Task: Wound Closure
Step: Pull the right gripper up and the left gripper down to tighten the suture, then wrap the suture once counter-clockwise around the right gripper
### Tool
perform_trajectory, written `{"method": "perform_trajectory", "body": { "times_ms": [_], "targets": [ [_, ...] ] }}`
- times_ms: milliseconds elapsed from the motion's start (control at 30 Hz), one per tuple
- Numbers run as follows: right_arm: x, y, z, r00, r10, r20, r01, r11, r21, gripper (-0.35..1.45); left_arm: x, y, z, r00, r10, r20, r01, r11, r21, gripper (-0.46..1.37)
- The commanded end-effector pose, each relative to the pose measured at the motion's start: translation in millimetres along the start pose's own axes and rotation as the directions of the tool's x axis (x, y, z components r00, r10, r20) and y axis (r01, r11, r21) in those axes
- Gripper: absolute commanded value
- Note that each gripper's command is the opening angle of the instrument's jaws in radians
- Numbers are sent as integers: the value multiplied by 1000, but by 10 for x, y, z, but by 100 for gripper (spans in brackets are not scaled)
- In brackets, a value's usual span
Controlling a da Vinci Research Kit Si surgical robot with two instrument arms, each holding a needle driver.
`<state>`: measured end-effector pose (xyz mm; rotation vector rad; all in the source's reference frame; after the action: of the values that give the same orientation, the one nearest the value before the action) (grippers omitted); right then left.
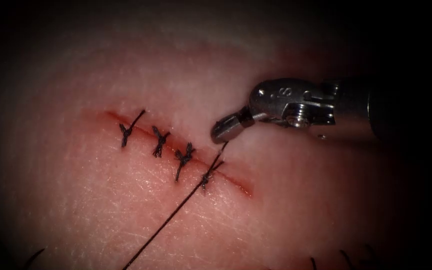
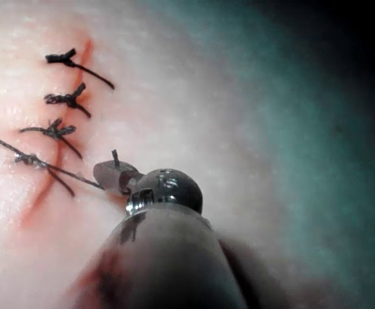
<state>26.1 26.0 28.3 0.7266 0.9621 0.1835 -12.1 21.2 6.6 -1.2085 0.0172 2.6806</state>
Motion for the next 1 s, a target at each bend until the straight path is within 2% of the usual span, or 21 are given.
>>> {"method": "perform_trajectory", "body": {
  "times_ms": [33,133,267,333,400,467,500,667,767,1000],
  "targets": [
    [0,-2,1,1000,2,-13,-2,1000,-11,-35,2,-3,0,1000,-3,-1,3,1000,-3,-35],
    [1,-5,2,1000,4,-31,-4,1000,-14,-35,6,-7,1,1000,-13,-4,13,1000,-3,-35],
    [4,-15,3,994,18,-111,-23,999,-40,-35,19,-24,1,1000,-3,-20,3,1000,5,-35],
    [6,-21,3,990,29,-141,-38,998,-59,13,27,-33,1,1000,5,-24,-5,1000,5,-35],
    [8,-25,3,986,24,-165,-36,997,-74,54,35,-43,0,1000,14,-26,-14,1000,2,-35],
    [10,-29,2,981,3,-196,-21,996,-87,83,45,-56,-2,999,18,-28,-18,1000,0,-35],
    [10,-32,1,978,-3,-210,-16,996,-88,91,50,-64,-2,999,28,-32,-28,1000,1,-35],
    [13,-41,-2,967,-4,-253,-18,996,-88,98,71,-92,2,998,38,-41,-38,999,8,-35],
    [18,-45,-8,953,-3,-303,-31,994,-107,104,86,-114,11,998,41,-51,-41,999,7,-35],
    [31,-58,-41,926,-20,-377,-66,975,-213,100,107,-166,31,996,56,-71,-55,998,15,-35]
  ]
}}
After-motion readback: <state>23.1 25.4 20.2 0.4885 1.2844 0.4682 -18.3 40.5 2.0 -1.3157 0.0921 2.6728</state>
